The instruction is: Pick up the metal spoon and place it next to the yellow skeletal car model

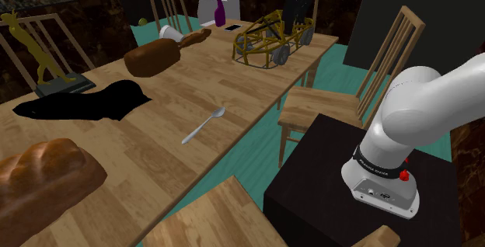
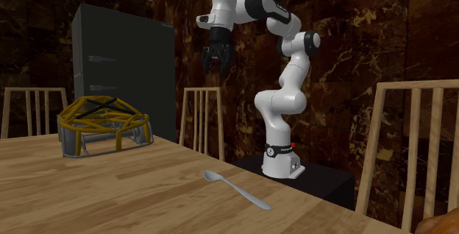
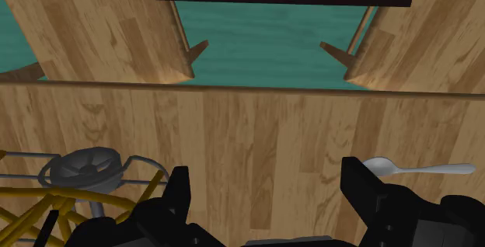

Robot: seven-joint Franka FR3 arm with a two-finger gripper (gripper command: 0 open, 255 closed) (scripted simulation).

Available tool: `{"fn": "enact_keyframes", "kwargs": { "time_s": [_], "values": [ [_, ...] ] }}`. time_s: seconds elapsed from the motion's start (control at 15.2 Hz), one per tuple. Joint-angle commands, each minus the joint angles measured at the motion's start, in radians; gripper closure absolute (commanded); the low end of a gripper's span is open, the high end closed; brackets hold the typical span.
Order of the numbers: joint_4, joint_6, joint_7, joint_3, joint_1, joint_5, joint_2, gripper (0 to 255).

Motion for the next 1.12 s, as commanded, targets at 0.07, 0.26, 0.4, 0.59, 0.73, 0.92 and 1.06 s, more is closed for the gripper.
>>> {"fn": "enact_keyframes", "kwargs": {
  "time_s": [0.07, 0.26, 0.4, 0.59, 0.73, 0.92, 1.06],
  "values": [
    [-0.004, 0.016, 0.017, 0.010, 0.005, 0.010, 0.025, 0],
    [-0.008, 0.066, 0.067, 0.040, 0.019, 0.041, 0.105, 0],
    [-0.006, 0.098, 0.099, 0.059, 0.029, 0.060, 0.162, 0],
    [0.006, 0.146, 0.145, 0.087, 0.043, 0.088, 0.254, 0],
    [0.020, 0.176, 0.174, 0.104, 0.052, 0.105, 0.319, 0],
    [0.048, 0.219, 0.215, 0.129, 0.065, 0.129, 0.419, 0],
    [0.072, 0.245, 0.242, 0.145, 0.074, 0.143, 0.489, 0]
  ]
}}
